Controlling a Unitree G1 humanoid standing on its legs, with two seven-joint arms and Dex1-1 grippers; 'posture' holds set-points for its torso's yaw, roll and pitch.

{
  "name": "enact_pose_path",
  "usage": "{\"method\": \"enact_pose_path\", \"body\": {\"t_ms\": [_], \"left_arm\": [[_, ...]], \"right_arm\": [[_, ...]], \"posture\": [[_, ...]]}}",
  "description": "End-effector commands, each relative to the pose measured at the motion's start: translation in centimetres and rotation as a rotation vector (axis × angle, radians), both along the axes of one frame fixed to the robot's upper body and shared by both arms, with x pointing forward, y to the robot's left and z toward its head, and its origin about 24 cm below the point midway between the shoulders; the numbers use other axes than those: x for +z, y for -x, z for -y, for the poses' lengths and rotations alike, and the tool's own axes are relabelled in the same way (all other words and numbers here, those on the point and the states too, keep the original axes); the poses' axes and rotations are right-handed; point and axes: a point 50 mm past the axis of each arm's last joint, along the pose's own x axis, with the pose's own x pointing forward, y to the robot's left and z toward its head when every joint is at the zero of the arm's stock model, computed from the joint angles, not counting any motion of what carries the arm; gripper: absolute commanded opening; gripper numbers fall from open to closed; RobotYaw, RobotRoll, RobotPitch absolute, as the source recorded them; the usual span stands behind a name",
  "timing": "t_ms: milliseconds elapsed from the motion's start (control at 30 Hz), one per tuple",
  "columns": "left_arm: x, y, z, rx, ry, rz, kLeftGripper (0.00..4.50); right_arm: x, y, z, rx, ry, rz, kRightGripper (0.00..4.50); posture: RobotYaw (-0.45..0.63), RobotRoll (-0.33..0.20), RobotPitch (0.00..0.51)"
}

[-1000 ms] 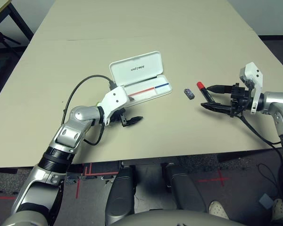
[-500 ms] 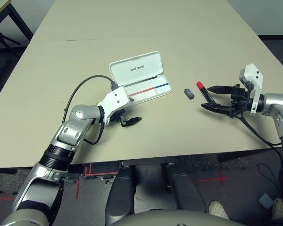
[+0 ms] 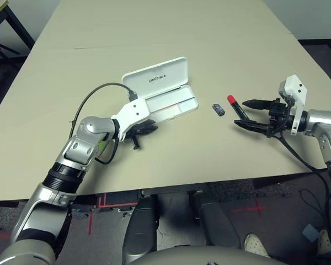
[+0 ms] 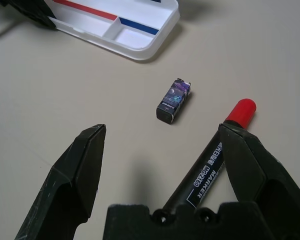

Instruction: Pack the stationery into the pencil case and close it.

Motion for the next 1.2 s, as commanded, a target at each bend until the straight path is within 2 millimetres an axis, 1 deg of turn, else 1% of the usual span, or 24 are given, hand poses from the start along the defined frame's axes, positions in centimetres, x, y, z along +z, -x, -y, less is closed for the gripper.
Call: {"method": "enact_pose_path", "body": {"t_ms": [33, 167, 367, 700, 800, 833, 867, 967, 1100, 1133, 1200], "left_arm": [[-0.4, 0.9, 0.2, -0.087, -0.037, -0.062, 0.05], [0.6, 1.9, 0.8, -0.187, -0.057, -0.052, 0.05], [0.8, 3.9, 1.5, -0.296, -0.074, -0.079, 0.05], [0.0, 4.0, 1.4, -0.274, -0.074, -0.079, 0.05], [0.0, 3.9, 1.3, -0.255, -0.073, -0.071, 0.77], [0.0, 3.9, 1.3, -0.255, -0.074, -0.071, 1.15], [0.0, 4.0, 1.3, -0.254, -0.073, -0.071, 1.43], [0.3, 4.2, 1.1, -0.25, -0.061, -0.072, 2.69], [0.8, 4.7, 0.7, -0.25, -0.053, -0.077, 4.19], [1.0, 4.9, 0.6, -0.251, -0.05, -0.081, 4.47], [1.4, 5.2, 0.4, -0.25, -0.042, -0.085, 4.47]], "right_arm": [[-0.3, 0.1, -0.2, 0.012, 0.0, 0.001, 4.5], [-0.4, 0.1, -0.5, 0.025, 0.0, -0.006, 4.5], [-0.6, 0.2, -0.6, 0.053, -0.001, -0.031, 4.5], [-1.0, 0.7, -0.9, 0.11, 0.009, -0.08, 4.5], [-1.1, 0.6, -1.0, 0.112, 0.014, -0.08, 4.5], [-1.1, 0.6, -1.0, 0.112, 0.015, -0.08, 4.5], [-1.2, 0.6, -1.0, 0.112, 0.017, -0.08, 4.5], [-1.3, 0.5, -1.0, 0.112, 0.021, -0.082, 4.5], [-1.4, 0.5, -1.0, 0.113, 0.025, -0.083, 4.5], [-1.4, 0.4, -1.0, 0.114, 0.025, -0.083, 4.5], [-1.4, 0.4, -1.0, 0.115, 0.025, -0.083, 4.5]], "posture": [[-0.05, 0.0, 0.198], [-0.04, 0.0, 0.197], [-0.03, 0.0, 0.2], [-0.02, 0.0, 0.204], [-0.02, 0.0, 0.204], [-0.02, 0.0, 0.204], [-0.02, 0.0, 0.204], [-0.02, 0.0, 0.204], [-0.01, 0.0, 0.208], [-0.01, 0.0, 0.208], [-0.01, 0.0, 0.208]]}}
